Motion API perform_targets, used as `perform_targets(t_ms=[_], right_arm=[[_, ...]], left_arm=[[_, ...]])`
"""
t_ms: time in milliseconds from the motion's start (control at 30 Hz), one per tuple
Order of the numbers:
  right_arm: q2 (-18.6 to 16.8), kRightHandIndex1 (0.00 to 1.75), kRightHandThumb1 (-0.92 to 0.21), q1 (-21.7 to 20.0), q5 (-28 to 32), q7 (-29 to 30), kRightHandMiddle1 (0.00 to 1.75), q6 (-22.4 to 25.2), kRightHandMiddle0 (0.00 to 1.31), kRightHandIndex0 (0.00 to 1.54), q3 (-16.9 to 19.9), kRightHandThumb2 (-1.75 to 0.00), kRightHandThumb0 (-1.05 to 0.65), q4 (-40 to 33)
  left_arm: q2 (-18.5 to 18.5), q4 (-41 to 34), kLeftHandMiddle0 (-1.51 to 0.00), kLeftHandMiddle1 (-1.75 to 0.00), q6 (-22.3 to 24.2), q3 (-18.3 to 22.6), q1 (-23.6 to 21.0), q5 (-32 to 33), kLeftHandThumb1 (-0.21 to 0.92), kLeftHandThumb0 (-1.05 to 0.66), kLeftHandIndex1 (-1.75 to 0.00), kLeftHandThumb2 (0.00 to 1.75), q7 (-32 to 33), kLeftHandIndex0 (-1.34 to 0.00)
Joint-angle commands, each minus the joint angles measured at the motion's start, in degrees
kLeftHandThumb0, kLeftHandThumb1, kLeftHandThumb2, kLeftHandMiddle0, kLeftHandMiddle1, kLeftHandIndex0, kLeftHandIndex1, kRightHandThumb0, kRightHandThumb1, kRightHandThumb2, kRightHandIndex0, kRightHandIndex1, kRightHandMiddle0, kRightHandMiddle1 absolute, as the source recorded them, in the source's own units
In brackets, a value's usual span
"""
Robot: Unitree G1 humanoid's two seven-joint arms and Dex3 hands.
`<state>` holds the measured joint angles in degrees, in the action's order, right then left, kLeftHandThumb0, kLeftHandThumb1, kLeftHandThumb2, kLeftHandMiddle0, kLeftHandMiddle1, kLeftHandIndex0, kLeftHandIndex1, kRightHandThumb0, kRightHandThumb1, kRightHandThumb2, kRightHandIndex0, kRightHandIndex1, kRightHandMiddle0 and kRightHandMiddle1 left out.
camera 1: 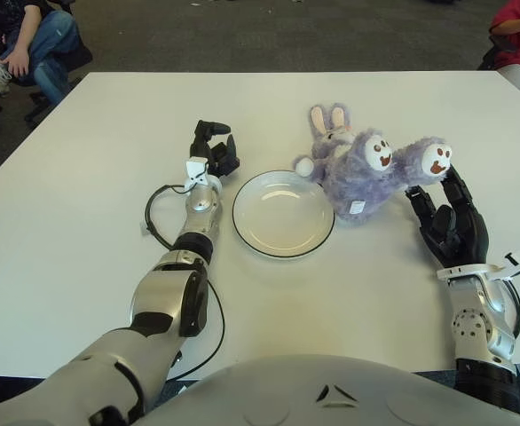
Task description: Put the doll into the plate.
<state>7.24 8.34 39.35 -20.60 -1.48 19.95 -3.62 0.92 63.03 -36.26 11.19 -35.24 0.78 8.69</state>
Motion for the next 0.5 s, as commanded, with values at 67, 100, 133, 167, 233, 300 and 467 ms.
perform_targets(t_ms=[67, 100, 133, 167, 233, 300, 467], right_arm=[[-0.9, 0.52, -0.36, -2.4, -1.8, 1.8, 0.16, -0.7, 0.00, 0.11, 0.4, -0.82, -0.46, 0.7], [-1.0, 0.52, -0.36, -2.7, -2.1, 2.0, 0.15, -1.0, 0.00, 0.11, 0.4, -0.83, -0.45, 0.7], [-1.3, 0.53, -0.35, -3.1, -2.6, 2.5, 0.14, -1.3, 0.00, 0.10, 0.3, -0.84, -0.44, 0.7], [-1.7, 0.55, -0.35, -3.5, -3.2, 3.1, 0.13, -1.8, 0.00, 0.09, 0.2, -0.85, -0.43, 0.7], [-2.2, 0.57, -0.34, -4.2, -4.5, 4.1, 0.12, -2.6, 0.00, 0.07, 0.0, -0.86, -0.40, 0.7], [-2.6, 0.59, -0.33, -4.6, -5.7, 4.8, 0.11, -3.2, 0.00, 0.04, -0.1, -0.90, -0.35, 0.7], [-3.0, 0.60, -0.32, -5.0, -8.9, 6.4, 0.07, -4.6, 0.00, 0.01, -0.5, -0.93, -0.30, 0.7]], left_arm=[[0.4, 2.9, -0.99, -1.75, 0.4, 0.6, 6.4, 0.9, 0.59, -0.40, -1.75, 0.97, -0.4, -0.40], [0.4, 2.9, -0.99, -1.75, 0.3, 0.6, 6.4, 0.9, 0.59, -0.40, -1.75, 0.97, -0.4, -0.40], [0.4, 2.9, -0.99, -1.75, 0.3, 0.6, 6.4, 0.9, 0.59, -0.40, -1.75, 0.97, -0.4, -0.40], [0.4, 2.9, -0.99, -1.75, 0.2, 0.5, 6.4, 0.9, 0.59, -0.40, -1.75, 0.97, -0.4, -0.40], [0.3, 2.9, -0.99, -1.75, 0.0, 0.4, 6.5, 0.7, 0.60, -0.40, -1.75, 0.96, -0.4, -0.40], [0.3, 2.9, -1.00, -1.75, 0.0, 0.3, 6.5, 0.5, 0.60, -0.40, -1.75, 0.96, -0.3, -0.40], [0.3, 2.9, -1.00, -1.75, -0.1, 0.3, 6.5, 0.5, 0.60, -0.40, -1.75, 0.96, -0.1, -0.39]])
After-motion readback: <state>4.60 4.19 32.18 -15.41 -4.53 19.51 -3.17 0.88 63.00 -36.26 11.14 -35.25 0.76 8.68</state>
